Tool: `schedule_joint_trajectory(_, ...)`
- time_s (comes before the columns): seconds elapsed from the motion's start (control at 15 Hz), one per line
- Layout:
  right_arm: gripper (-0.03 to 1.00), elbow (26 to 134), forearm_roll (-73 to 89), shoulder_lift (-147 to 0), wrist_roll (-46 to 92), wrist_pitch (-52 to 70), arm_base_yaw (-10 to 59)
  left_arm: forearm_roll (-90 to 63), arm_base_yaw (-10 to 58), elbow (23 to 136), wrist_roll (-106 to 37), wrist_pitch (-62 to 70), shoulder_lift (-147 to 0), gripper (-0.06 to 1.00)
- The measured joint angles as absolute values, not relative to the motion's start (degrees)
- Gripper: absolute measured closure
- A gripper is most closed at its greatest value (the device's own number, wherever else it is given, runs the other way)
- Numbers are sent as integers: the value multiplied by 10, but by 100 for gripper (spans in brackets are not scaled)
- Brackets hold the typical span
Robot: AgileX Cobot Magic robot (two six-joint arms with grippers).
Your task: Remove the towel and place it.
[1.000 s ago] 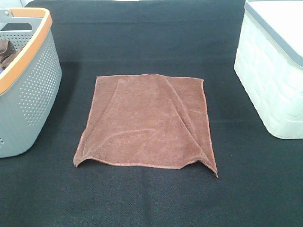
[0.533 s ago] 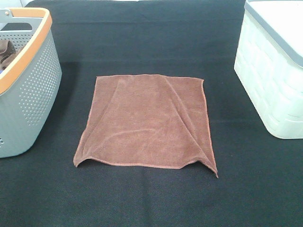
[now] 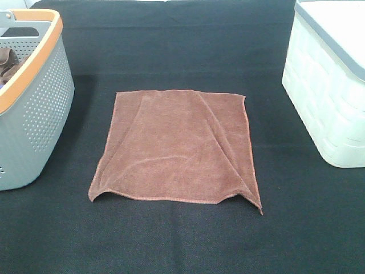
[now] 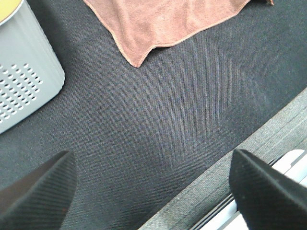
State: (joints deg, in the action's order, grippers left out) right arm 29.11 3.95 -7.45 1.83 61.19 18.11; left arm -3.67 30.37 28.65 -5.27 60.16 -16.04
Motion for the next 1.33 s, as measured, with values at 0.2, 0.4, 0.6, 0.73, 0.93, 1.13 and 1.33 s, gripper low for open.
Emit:
schedule_joint_trajectory(0.2,33,288,40,-74,18,612,181,-65,304,286,-102,602,-160,12)
schedule_joint_trajectory(0.4,33,288,40,-74,18,612,181,-66,304,286,-105,602,-160,12)
schedule_joint_trajectory(0.6,33,288,40,-74,18,612,181,-66,304,286,-105,602,-160,12)
schedule_joint_trajectory(0.73,33,288,40,-74,18,612,181,-66,304,286,-105,602,-160,12)
schedule_joint_trajectory(0.93,33,288,40,-74,18,612,181,-66,304,286,-105,602,-160,12)
schedule_joint_trajectory(1.13,33,288,40,-74,18,612,181,-68,280,286,-105,602,-158,12)
schedule_joint_trajectory(1.33,33,288,40,-54,18,612,131,-69,153,286,-105,602,-91,12)
